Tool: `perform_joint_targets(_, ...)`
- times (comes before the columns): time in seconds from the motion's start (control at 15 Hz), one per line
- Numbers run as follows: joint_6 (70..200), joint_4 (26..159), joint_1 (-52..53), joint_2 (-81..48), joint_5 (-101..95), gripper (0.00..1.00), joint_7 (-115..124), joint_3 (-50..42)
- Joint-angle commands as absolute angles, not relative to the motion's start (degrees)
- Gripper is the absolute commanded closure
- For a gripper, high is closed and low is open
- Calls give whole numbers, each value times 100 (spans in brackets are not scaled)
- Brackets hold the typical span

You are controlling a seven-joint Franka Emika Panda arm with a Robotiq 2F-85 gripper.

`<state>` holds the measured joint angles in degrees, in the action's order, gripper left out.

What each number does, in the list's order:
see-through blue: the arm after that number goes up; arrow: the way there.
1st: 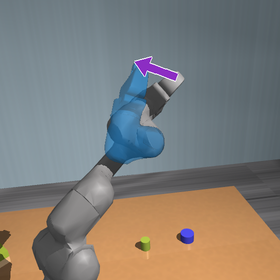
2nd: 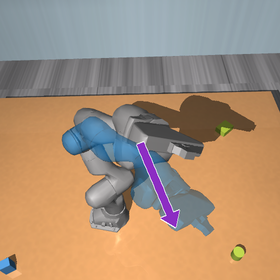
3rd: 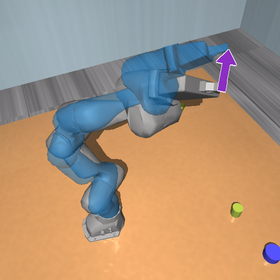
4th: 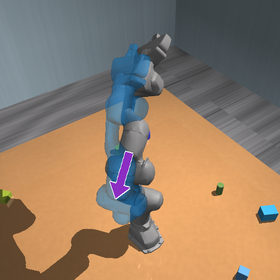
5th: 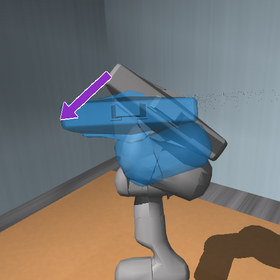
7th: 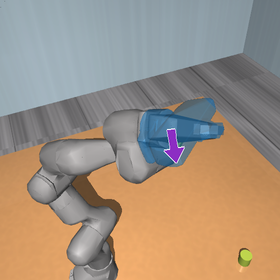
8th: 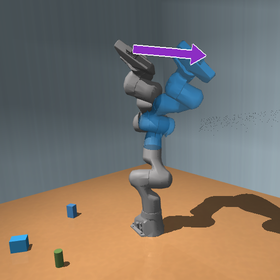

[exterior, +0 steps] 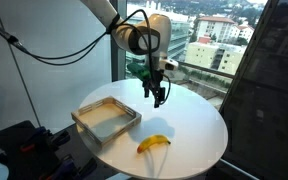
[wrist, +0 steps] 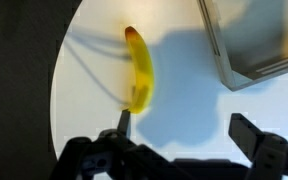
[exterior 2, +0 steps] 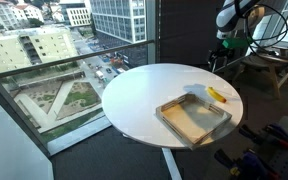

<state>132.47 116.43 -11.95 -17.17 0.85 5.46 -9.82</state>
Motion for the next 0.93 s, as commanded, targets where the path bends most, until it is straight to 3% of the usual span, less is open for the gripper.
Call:
perform_joint_targets(0.0, 13402, 11547, -1323, -1862, 386, 0, 226, -973)
perform_joint_targets(0.87, 13951, 11488, -1398, -2481, 476, 0, 194, -945)
